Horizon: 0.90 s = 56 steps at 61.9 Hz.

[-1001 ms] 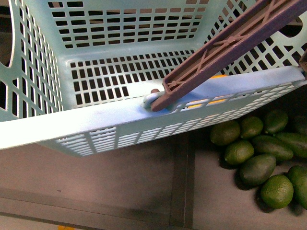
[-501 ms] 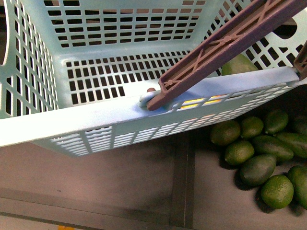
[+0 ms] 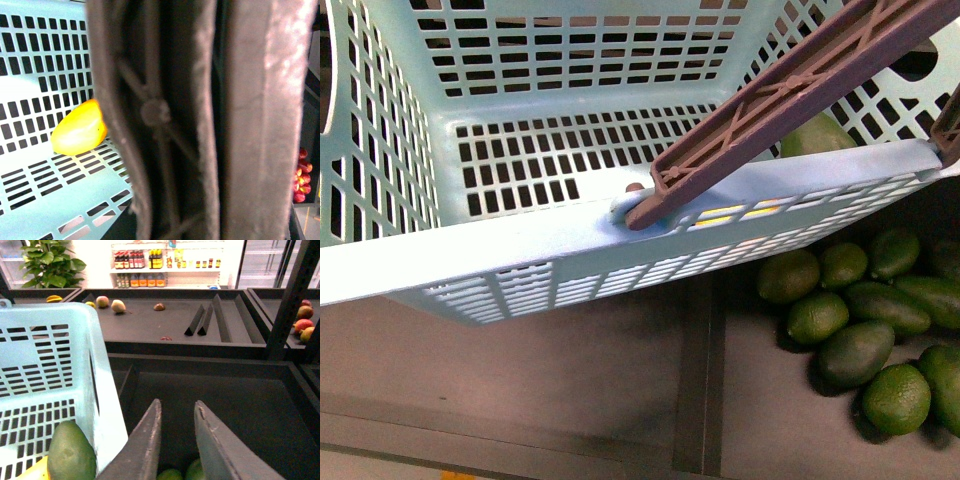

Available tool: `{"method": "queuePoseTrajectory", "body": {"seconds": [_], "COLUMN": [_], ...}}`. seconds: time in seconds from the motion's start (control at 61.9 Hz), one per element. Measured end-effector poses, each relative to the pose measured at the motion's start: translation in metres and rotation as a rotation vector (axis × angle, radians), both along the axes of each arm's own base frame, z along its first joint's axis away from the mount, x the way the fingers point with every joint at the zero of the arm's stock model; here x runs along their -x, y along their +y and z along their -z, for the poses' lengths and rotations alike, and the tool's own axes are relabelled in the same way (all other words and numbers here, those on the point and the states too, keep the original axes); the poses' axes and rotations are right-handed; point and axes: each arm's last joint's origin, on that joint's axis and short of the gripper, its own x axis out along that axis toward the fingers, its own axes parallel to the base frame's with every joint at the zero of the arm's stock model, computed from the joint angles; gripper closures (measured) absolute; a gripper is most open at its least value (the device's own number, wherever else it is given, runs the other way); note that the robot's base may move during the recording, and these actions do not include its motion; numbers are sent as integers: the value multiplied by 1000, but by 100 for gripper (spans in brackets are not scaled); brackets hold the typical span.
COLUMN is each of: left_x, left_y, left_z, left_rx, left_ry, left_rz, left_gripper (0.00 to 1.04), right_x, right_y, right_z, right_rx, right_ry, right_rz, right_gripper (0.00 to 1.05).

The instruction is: Pick mango and avocado into basket

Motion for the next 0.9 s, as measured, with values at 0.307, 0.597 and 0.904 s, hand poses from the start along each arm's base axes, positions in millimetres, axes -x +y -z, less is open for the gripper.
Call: {"method": "queuePoseTrajectory", "body": {"seconds": [0.307,0.597,0.904], "left_x": [0,0,0], "left_y": [0,0,0], "left_z": [0,0,0], "left_rx": [3,2,3], "left_ry": [2,1,3], "left_rz": [2,1,2], "left_gripper": [91,91,91], "right_x": [27,44,54], "right_y": [0,0,0], "right_z": [17,26,30], "right_rx": [1,1,1], "right_ry": [0,0,-23], "right_rz": [-4,-4,-6], "right_gripper": [103,103,103]}}
